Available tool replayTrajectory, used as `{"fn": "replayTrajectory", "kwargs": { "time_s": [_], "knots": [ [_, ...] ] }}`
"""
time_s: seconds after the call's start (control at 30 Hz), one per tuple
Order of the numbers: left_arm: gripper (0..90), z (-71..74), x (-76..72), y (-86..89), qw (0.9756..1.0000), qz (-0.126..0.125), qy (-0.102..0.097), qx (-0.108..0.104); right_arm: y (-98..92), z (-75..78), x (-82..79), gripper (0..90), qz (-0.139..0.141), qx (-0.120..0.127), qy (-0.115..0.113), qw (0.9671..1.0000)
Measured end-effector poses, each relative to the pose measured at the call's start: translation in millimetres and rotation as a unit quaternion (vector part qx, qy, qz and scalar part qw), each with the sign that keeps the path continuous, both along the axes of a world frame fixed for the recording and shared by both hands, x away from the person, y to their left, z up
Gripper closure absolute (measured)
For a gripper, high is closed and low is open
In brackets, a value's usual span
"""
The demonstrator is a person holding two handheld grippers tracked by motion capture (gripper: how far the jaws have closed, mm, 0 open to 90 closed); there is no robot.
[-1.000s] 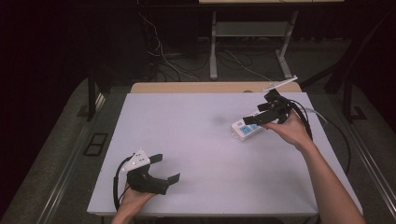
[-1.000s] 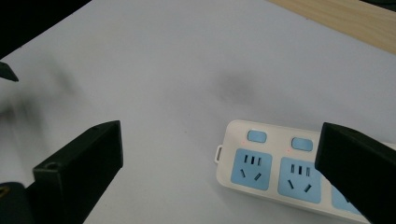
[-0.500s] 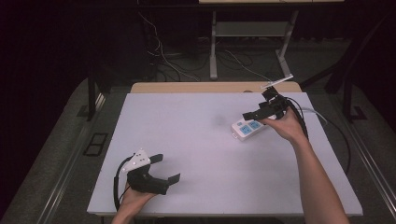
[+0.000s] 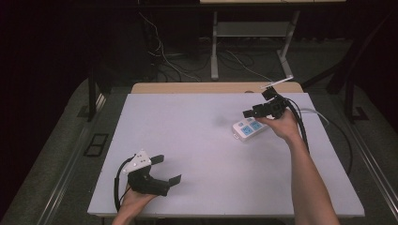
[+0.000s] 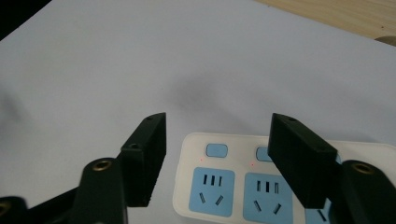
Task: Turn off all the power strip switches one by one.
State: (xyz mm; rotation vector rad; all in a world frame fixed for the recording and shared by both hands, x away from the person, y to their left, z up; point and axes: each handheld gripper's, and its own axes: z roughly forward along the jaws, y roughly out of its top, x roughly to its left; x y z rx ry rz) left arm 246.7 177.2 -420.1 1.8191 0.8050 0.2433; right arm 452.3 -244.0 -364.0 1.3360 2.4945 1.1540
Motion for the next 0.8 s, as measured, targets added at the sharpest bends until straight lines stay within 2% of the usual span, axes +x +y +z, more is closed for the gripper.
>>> {"fn": "replayTrajectory", "kwargs": {
  "time_s": [0.3,0.33,0.37,0.43,0.67,0.8],
  "knots": [
    [0.0,0.0,0.3,0.3,1.0000,0.001,0.001,0.000,6.8,-11.8,6.5,51.9,0.002,0.012,0.008,0.9999],
    [0.0,-0.1,0.2,0.1,1.0000,0.000,0.001,0.000,7.7,-14.7,8.2,57.1,0.001,0.026,0.012,0.9996],
    [0.0,-0.1,0.2,0.1,1.0000,-0.001,0.000,0.000,8.0,-15.5,8.7,59.3,0.001,0.029,0.012,0.9995],
    [0.0,-0.1,0.2,0.1,1.0000,-0.001,0.001,0.000,8.7,-16.6,9.3,61.8,-0.001,0.031,0.011,0.9995],
    [0.0,0.0,0.2,0.6,1.0000,0.000,0.000,0.000,9.3,-29.5,14.7,84.0,0.018,0.034,0.026,0.9989],
    [0.0,0.0,0.2,1.0,1.0000,0.000,-0.001,-0.001,8.1,-37.5,16.9,89.5,0.023,0.038,0.039,0.9982]
  ]
}}
